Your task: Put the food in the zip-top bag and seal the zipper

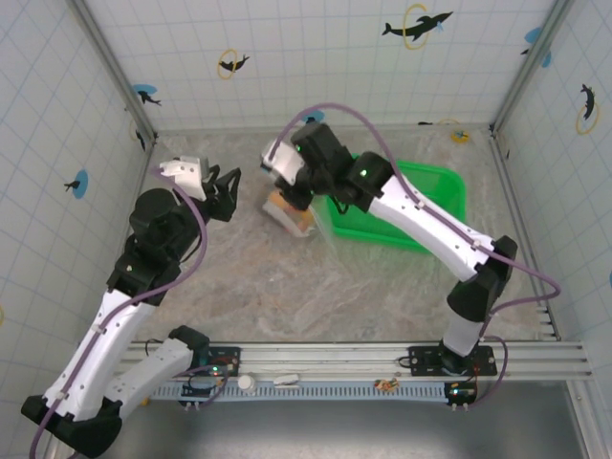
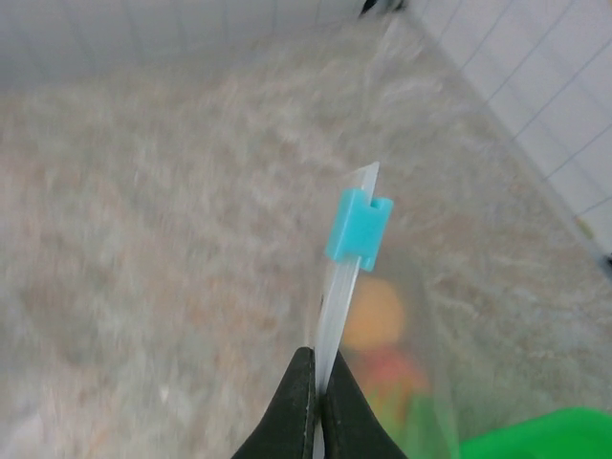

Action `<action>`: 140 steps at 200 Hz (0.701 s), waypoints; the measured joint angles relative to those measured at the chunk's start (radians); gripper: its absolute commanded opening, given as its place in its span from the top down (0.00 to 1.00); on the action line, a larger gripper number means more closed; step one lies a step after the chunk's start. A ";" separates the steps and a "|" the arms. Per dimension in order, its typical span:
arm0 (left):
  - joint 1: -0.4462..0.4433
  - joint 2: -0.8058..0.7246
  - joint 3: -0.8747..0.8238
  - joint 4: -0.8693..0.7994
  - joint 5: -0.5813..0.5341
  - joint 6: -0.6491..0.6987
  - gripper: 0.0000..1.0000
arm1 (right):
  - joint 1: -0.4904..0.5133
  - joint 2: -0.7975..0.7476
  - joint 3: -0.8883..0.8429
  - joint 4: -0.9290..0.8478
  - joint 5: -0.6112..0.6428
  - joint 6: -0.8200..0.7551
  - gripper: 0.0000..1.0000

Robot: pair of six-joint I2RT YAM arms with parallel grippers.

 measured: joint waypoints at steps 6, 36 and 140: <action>0.000 -0.002 -0.003 -0.001 0.028 0.016 0.61 | 0.013 -0.034 -0.071 0.012 0.005 -0.021 1.00; 0.000 0.002 -0.004 -0.038 0.192 0.109 0.64 | 0.017 -0.222 -0.395 0.098 -0.008 -0.101 1.00; 0.000 0.090 -0.058 -0.152 0.562 0.425 0.39 | -0.034 -0.426 -0.649 0.284 -0.160 -0.217 1.00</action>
